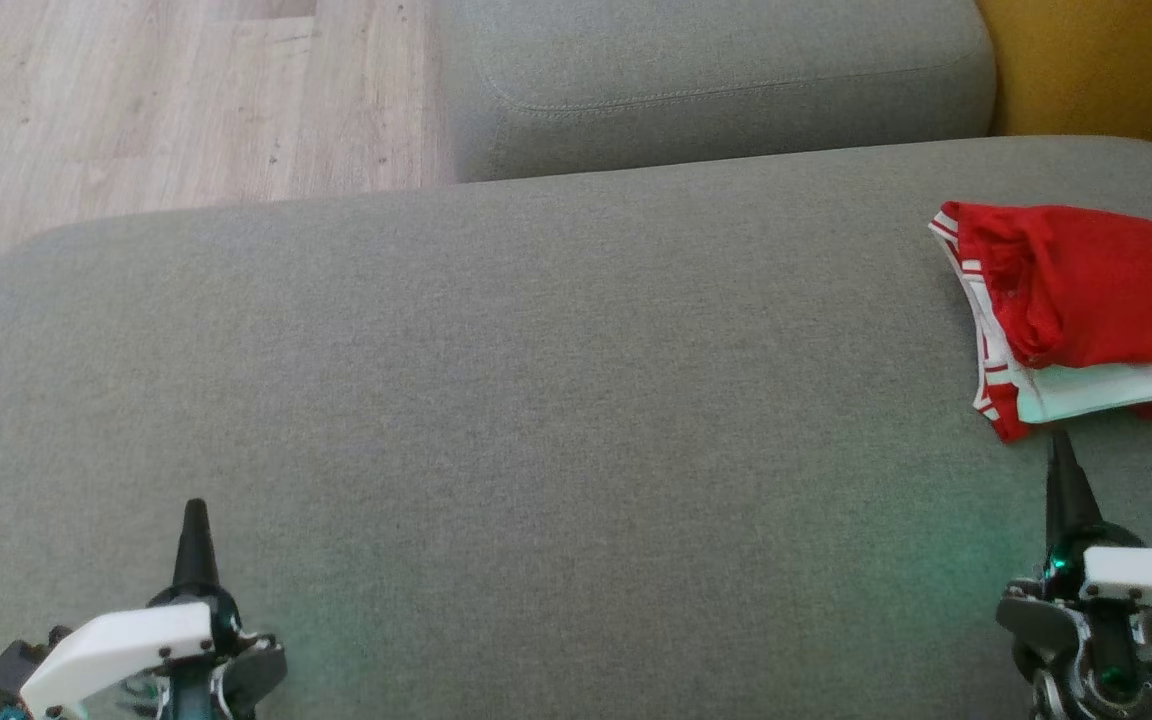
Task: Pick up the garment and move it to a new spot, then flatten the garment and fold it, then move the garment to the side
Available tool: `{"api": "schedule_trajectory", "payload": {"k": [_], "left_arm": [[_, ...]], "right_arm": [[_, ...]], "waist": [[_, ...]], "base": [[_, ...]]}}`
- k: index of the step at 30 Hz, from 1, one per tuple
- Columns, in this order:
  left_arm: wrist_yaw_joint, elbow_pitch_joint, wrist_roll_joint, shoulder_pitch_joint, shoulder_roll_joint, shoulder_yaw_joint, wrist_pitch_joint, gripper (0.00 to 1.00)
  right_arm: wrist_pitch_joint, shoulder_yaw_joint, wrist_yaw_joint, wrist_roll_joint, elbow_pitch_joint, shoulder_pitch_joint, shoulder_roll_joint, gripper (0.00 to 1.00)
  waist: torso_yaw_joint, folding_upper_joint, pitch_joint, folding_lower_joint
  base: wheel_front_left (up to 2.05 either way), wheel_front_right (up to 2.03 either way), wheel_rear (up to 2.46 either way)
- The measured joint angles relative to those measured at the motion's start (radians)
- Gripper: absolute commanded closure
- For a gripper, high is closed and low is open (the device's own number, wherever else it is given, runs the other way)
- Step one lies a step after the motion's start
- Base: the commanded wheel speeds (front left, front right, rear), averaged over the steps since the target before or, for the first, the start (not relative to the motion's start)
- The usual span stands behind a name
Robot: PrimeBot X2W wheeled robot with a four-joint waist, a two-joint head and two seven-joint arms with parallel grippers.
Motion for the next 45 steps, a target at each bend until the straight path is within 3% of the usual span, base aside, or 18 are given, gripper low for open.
{"api": "schedule_trajectory", "payload": {"k": [14, 45], "left_arm": [[-0.017, -0.006, -0.134, -0.012, 0.000, 0.029, 0.040, 1.00], [-0.018, -0.006, -0.139, -0.012, 0.000, 0.032, 0.040, 1.00]], "right_arm": [[0.043, -0.012, 0.000, 0.170, -0.007, -0.007, 0.000, 1.00], [0.043, -0.013, 0.000, 0.177, -0.009, -0.008, 0.000, 1.00]], "waist": [[-0.001, 0.0000, -0.001, 0.0000], [-0.001, 0.0000, -0.001, 0.0000]], "base": [[0.00, 0.00, 0.00], [0.00, 0.00, 0.00]]}}
